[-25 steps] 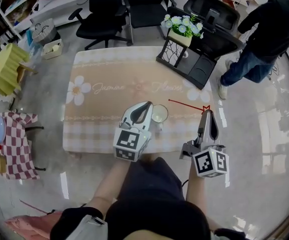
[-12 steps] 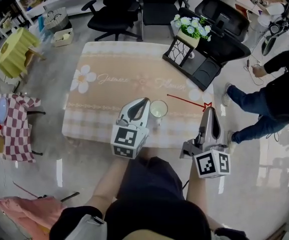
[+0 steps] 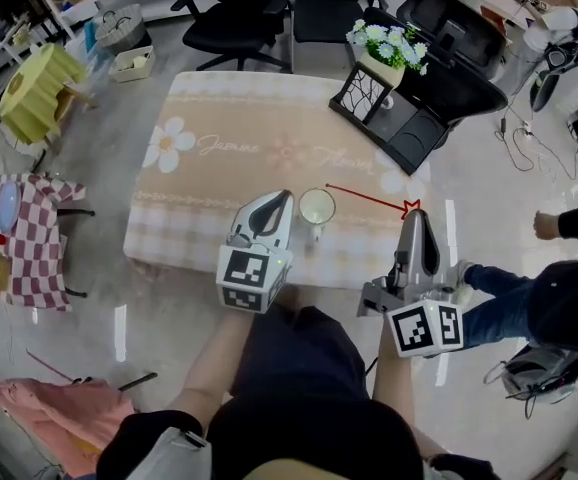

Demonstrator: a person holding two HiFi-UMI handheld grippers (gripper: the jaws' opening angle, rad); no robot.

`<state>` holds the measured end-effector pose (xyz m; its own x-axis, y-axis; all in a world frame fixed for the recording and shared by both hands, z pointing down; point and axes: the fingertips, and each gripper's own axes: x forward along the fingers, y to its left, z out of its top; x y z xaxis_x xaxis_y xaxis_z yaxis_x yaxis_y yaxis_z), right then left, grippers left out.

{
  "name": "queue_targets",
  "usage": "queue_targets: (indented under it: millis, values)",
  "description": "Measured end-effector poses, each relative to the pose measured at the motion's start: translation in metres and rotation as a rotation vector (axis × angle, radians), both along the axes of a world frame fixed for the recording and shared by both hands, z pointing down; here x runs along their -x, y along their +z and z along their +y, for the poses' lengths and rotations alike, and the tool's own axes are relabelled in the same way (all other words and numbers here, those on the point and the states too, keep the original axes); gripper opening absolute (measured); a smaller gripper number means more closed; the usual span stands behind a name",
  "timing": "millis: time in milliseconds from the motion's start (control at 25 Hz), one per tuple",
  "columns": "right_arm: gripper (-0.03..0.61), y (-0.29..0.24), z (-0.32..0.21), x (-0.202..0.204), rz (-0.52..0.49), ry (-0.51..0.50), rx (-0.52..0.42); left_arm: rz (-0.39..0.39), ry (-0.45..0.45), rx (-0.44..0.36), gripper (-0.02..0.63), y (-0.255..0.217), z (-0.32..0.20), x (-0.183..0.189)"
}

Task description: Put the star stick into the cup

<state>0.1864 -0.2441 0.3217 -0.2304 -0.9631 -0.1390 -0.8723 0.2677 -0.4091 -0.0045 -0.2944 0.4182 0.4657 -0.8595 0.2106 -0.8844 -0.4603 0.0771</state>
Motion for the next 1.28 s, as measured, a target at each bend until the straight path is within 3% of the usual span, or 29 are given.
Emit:
queue_targets:
  millis: [1280]
  values:
    - [0.018,0.065,-0.023,0.029,-0.018,-0.075,0.150,-0.019,-0.064,0.106,0.012,0.046,0.006,0.024]
